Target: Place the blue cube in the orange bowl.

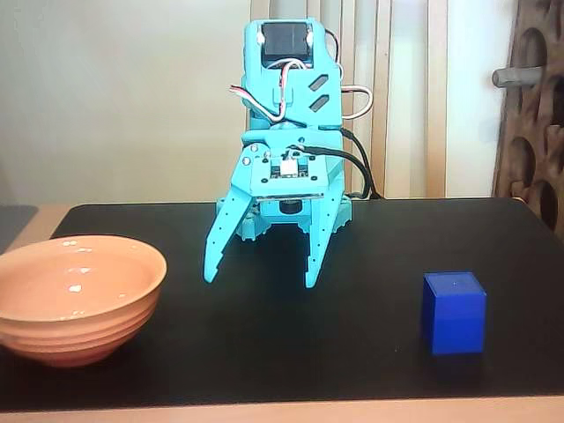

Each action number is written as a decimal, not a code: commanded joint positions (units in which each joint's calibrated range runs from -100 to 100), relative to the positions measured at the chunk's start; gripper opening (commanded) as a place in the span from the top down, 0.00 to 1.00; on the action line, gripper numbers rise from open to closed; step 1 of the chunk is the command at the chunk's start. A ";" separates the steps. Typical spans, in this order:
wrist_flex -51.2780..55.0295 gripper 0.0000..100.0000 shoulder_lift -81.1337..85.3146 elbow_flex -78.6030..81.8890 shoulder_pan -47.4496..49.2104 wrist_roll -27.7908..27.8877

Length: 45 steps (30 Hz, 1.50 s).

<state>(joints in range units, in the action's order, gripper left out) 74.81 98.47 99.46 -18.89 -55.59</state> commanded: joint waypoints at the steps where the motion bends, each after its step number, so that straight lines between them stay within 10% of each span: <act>1: 0.45 0.65 1.10 0.54 -0.87 0.16; 45: -7.83 0.65 -24.80 -27.68 -0.26 0.10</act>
<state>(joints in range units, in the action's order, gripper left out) 68.74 78.59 82.67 -18.89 -55.59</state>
